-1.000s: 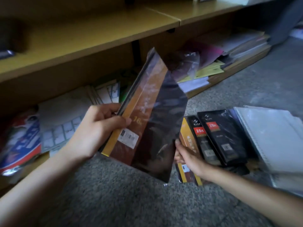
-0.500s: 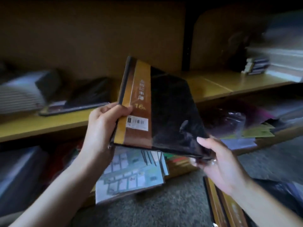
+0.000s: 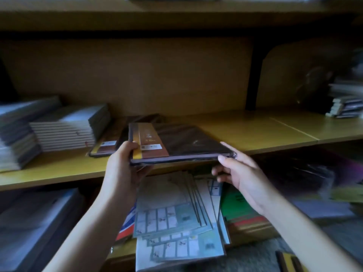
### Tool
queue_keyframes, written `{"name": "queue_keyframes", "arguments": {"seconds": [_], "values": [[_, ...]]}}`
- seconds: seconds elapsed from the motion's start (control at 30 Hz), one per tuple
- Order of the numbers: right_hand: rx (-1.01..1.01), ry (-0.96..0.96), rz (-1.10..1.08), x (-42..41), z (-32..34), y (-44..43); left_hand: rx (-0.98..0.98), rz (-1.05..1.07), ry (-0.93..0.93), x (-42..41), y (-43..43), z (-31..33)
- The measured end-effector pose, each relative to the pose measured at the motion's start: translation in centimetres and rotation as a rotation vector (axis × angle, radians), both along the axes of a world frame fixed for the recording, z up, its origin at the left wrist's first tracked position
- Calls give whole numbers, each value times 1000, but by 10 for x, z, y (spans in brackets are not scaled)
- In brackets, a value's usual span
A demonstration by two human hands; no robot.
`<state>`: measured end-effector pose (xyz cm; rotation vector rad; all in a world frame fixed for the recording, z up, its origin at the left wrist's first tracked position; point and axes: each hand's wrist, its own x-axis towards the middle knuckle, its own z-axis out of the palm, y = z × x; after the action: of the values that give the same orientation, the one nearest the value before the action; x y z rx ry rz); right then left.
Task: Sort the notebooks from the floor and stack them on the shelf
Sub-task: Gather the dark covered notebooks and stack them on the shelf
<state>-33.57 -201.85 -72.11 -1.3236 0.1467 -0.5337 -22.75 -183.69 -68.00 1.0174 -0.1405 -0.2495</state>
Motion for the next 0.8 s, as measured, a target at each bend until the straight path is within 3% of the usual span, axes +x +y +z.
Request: {"name": "queue_keyframes", "arguments": {"seconds": [0.1, 0.17, 0.3, 0.47, 0.57, 0.67, 0.8], "values": [[-106, 30, -34, 18, 6, 1, 8, 105, -223, 3, 2, 0], [-103, 21, -23, 30, 12, 2, 147, 162, -441, -4, 2, 0], [-119, 62, -45, 55, 28, -3, 820, 386, -820, 2, 9, 3], [-383, 212, -52, 80, 15, 10, 1415, 291, -694, 39, 28, 18], [-801, 268, -58, 93, 19, 20, 1658, 306, -648, 51, 38, 19], [-1292, 379, -137, 104, 32, 35, 1769, 382, -671, 52, 37, 15], [-1481, 387, -213, 118, 34, 52, 1718, 350, -770, 51, 20, 5]]}}
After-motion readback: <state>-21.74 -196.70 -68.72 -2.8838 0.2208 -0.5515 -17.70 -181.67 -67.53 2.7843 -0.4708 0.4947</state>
